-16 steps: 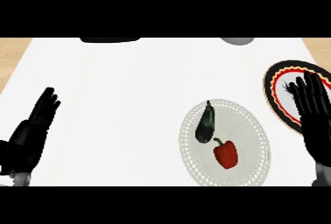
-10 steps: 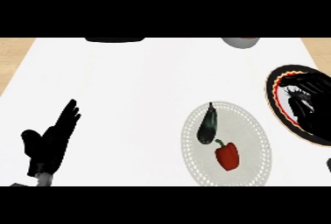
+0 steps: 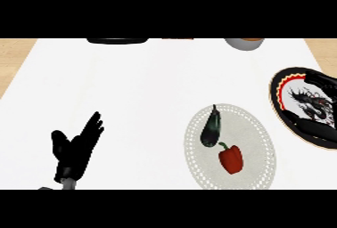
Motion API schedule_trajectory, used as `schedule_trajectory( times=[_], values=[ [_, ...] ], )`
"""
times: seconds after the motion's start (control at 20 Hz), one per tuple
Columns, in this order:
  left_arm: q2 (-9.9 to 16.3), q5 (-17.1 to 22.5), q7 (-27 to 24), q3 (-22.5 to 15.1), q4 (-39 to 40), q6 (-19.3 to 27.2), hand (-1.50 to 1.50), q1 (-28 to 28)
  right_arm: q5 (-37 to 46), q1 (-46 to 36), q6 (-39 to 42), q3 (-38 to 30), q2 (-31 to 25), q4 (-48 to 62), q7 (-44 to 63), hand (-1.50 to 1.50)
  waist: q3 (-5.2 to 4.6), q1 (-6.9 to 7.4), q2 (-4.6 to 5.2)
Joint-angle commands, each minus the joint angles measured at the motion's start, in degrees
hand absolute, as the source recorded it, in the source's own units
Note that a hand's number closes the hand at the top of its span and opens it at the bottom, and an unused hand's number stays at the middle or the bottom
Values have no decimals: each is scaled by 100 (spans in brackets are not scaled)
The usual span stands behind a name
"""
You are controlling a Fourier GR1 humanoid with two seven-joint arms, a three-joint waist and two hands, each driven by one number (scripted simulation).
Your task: Pick the bell pepper from the placemat and place it in the plate
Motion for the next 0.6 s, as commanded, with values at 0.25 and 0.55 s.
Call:
schedule_trajectory(
  times=[0.25,0.55],
  values=[
    [-161,-79,33,185,165,-249,0,77,704,431,815,109,-992,-730,661,-150,-12,-47,-54],
    [-232,-127,422,198,16,-57,0,-175,1562,598,1406,880,-1695,-1379,1512,-150,-8,-51,-50]
  ],
)
